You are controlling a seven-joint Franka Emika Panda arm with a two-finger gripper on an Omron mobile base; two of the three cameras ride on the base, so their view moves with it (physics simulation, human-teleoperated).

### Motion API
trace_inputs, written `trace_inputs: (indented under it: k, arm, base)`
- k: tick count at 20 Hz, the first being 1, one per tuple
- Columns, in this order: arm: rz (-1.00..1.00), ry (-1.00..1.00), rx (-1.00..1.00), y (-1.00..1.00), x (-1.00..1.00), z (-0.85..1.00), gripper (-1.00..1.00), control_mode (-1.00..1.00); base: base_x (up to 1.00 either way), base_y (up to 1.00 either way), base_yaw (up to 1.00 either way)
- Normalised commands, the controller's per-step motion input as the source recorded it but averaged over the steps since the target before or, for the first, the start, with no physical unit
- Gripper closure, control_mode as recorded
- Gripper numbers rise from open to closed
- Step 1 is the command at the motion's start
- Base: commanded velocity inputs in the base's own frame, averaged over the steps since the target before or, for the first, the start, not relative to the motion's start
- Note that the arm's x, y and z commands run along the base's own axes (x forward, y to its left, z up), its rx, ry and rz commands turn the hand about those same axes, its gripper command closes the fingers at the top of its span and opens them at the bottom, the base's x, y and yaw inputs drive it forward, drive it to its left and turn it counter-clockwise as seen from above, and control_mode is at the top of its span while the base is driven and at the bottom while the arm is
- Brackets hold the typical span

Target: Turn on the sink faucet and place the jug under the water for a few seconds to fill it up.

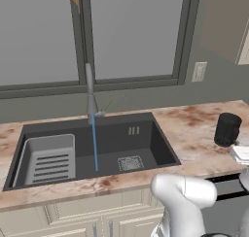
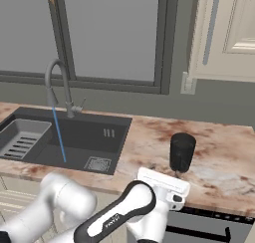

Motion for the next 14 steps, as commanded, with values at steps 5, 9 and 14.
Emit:
trace_inputs:
  k: [5, 9, 14]
  arm:
    - [0.00, 0.12, -0.01, -0.17, 0.40, -0.06, -1.00, -1.00]
    - [0.00, 0.08, 0.00, -0.15, 0.30, -0.10, -1.00, -1.00]
    - [0.00, 0.06, 0.00, -0.24, 0.18, -0.13, -1.00, -1.00]
  base:
    - [0.00, 0.00, 0.00]
    - [0.00, 0.00, 0.00]
    - [0.00, 0.00, 0.00]
